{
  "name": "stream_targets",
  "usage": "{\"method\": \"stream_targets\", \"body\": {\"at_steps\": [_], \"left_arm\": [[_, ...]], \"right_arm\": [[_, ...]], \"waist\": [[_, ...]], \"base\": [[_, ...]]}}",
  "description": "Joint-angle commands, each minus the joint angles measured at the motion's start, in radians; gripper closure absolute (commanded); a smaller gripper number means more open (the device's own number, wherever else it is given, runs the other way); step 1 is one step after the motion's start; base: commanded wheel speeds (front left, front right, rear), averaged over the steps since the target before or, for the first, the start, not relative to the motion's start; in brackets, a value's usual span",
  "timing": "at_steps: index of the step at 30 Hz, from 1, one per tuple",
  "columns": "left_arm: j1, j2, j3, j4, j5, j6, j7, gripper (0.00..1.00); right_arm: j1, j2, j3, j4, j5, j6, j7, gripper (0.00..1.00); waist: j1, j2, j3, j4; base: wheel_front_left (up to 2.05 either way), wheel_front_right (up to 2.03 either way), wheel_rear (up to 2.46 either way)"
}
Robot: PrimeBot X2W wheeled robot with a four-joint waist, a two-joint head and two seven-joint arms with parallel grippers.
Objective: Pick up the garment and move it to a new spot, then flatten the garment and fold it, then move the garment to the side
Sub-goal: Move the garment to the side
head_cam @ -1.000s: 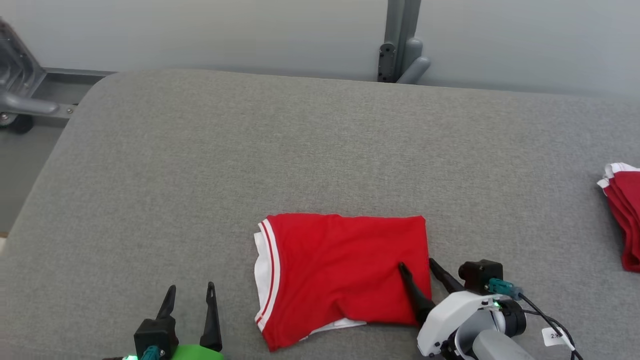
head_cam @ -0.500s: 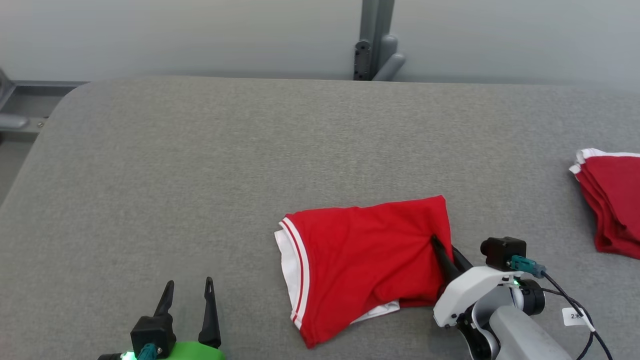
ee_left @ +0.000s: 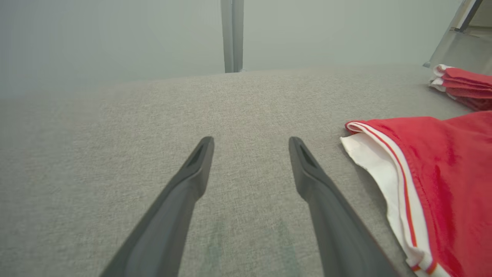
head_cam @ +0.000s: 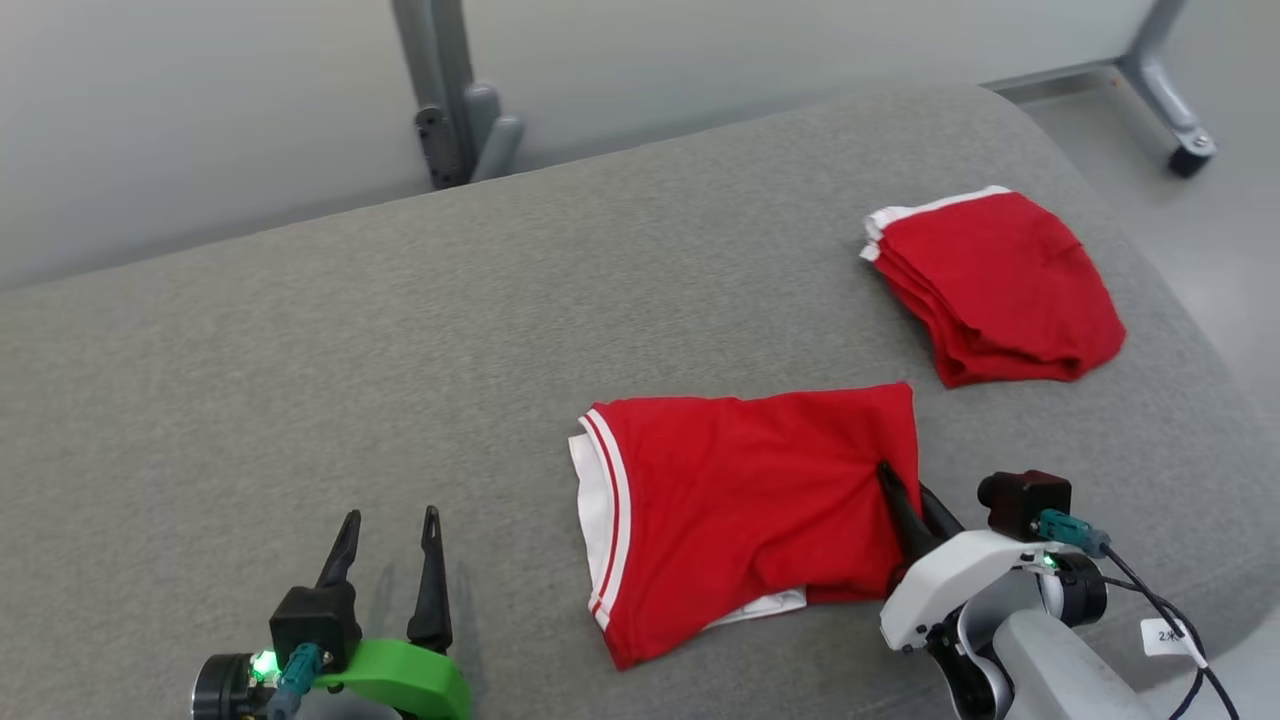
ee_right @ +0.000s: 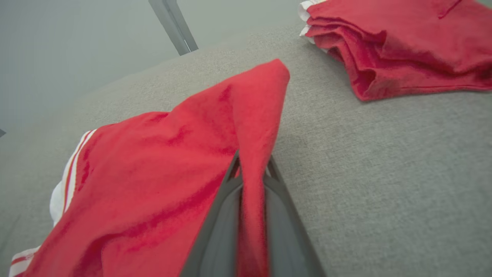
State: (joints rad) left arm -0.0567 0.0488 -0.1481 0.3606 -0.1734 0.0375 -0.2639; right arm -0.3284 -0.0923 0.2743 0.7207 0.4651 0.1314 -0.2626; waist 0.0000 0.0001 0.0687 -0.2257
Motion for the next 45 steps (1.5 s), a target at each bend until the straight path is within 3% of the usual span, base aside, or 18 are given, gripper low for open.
{"method": "stream_targets", "body": {"at_steps": [1, 9, 18, 25, 31, 32, 33, 34, 39, 45], "left_arm": [[-0.017, 0.004, -0.002, 0.0, 0.011, -0.002, 0.0, 0.0], [-0.05, 0.005, -0.019, 0.002, 0.029, -0.01, 0.0, 0.0], [-0.105, 0.005, -0.029, 0.031, 0.055, -0.008, 0.0, 0.0], [-0.142, 0.005, -0.045, 0.042, 0.065, -0.005, 0.0, 0.0], [-0.148, 0.005, -0.046, 0.039, 0.068, 0.001, 0.0, 0.0], [-0.149, 0.005, -0.046, 0.039, 0.069, 0.001, 0.0, 0.0], [-0.151, 0.005, -0.045, 0.04, 0.069, 0.0, 0.0, 0.0], [-0.152, 0.005, -0.046, 0.04, 0.069, 0.0, 0.0, 0.0], [-0.145, 0.004, -0.042, 0.037, 0.064, 0.006, 0.0, 0.0], [-0.116, 0.004, -0.028, 0.032, 0.053, 0.015, 0.0, 0.0]], "right_arm": [[0.006, -0.001, 0.005, -0.011, 0.001, -0.002, -0.002, 1.0], [-0.027, -0.001, 0.042, -0.057, 0.014, -0.002, -0.002, 1.0], [-0.262, -0.039, 0.059, -0.071, -0.036, -0.001, -0.002, 1.0], [-0.476, -0.164, -0.076, 0.064, -0.13, -0.002, -0.002, 1.0], [-0.545, -0.276, -0.195, 0.232, -0.23, -0.002, -0.002, 1.0], [-0.554, -0.292, -0.219, 0.279, -0.25, -0.002, -0.001, 0.87], [-0.562, -0.311, -0.249, 0.326, -0.274, -0.002, 0.002, 0.6], [-0.567, -0.327, -0.277, 0.37, -0.295, -0.002, 0.006, 0.0], [-0.554, -0.341, -0.414, 0.469, -0.407, -0.002, -0.002, 0.0], [-0.429, -0.226, -0.473, 0.251, -0.48, -0.002, -0.002, 0.0]], "waist": [[0.0, -0.0001, 0.022, -0.2], [0.0, -0.0001, 0.071, -0.233], [0.0, -0.0001, 0.169, -0.133], [0.0, -0.0001, 0.227, -0.012], [0.0, -0.0001, 0.248, 0.049], [0.0, -0.0001, 0.25, 0.058], [0.0, -0.0001, 0.252, 0.065], [0.0, -0.0001, 0.252, 0.071], [0.0, -0.0001, 0.238, 0.088], [0.0, -0.0001, 0.185, 0.093]], "base": [[0.0, 0.0, 0.0], [0.0, 0.0, 0.0], [0.0, 0.0, 0.0], [0.0, 0.0, 0.0], [0.0, 0.0, 0.0], [0.0, 0.0, 0.0], [0.0, 0.0, 0.0], [0.0, 0.0, 0.0], [0.0, 0.0, 0.0], [0.0, 0.0, 0.0]]}}
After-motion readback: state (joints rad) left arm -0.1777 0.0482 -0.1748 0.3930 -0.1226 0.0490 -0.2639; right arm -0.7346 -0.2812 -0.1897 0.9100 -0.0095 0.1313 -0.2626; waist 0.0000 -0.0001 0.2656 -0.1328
